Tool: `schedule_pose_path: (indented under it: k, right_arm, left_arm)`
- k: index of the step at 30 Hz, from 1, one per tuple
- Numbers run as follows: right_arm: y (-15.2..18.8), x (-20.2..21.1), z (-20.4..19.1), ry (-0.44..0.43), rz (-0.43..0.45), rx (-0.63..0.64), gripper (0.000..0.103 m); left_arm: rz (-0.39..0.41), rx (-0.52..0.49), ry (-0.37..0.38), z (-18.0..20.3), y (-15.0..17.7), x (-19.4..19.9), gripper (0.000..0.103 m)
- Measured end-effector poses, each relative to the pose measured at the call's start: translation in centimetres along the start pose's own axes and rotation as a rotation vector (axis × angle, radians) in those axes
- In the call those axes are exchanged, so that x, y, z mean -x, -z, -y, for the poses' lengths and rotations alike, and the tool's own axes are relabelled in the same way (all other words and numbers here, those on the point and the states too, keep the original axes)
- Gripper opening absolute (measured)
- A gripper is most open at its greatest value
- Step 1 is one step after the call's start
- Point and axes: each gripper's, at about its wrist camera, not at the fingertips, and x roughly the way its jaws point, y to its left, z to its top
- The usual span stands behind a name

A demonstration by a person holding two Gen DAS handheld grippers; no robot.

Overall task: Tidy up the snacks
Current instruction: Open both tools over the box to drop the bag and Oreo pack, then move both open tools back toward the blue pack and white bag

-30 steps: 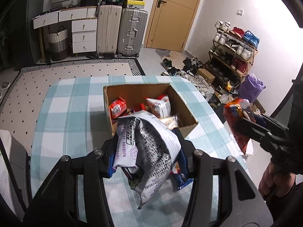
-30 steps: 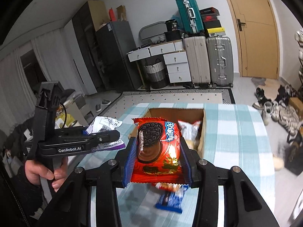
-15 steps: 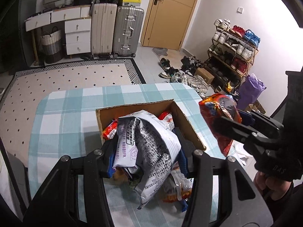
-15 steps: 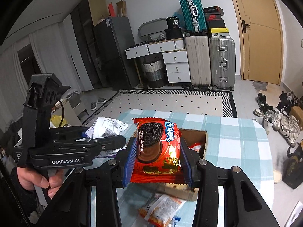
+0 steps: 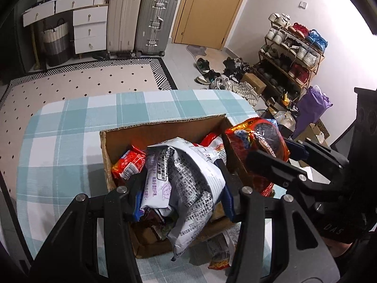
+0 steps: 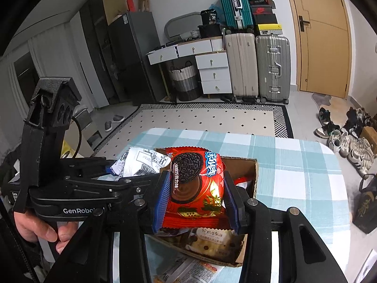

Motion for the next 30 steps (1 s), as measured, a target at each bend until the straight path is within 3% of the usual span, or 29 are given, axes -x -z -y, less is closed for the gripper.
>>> schedule_pose_path:
  k: [5,7,10,11,13,17,30]
  right_arm:
    - [0.6,-2.1,1.0,0.003,-0.021,-0.010,0.043]
    - [0.8,-3.0,1.4,0.004,-0.035,-0.016,0.049]
    - [0.9,-3.4,2.1,0.008,-0.039,-0.029,0.072]
    - [1.0,-3.1,2.3,0.019,-0.024,-0.032,0.074]
    - [1.2,-2.3,2.8,0.025,-0.007,-0.037,0.074]
    - [1.7,-0.3,3.5,0.019,0.018,-0.061,0.085]
    - [2.5,6.1,0.9,0.032,0.079,-0.006,0.086]
  left_arm:
    - [-0.024,0.004,0.002,-0.6,-0.1,-2.0,0.048]
    - [-0.039,0.018,-0.011,-1.0,-0.1,-2.7,0.050]
    - [-0.063,0.059,-0.025,-1.9,-0.4,-3.7,0.063]
    - [-0.063,0.072,-0.042,-2.2,-0.4,-3.7,0.073]
    - [-0.059,0.081,-0.053,-2.4,-0.3,-3.5,0.082]
    - [-0.038,0.067,-0.068,-2.0,-0.2,-2.3,0.082]
    - [0.010,0.046,-0.098,0.5,2.9,4.3,0.082]
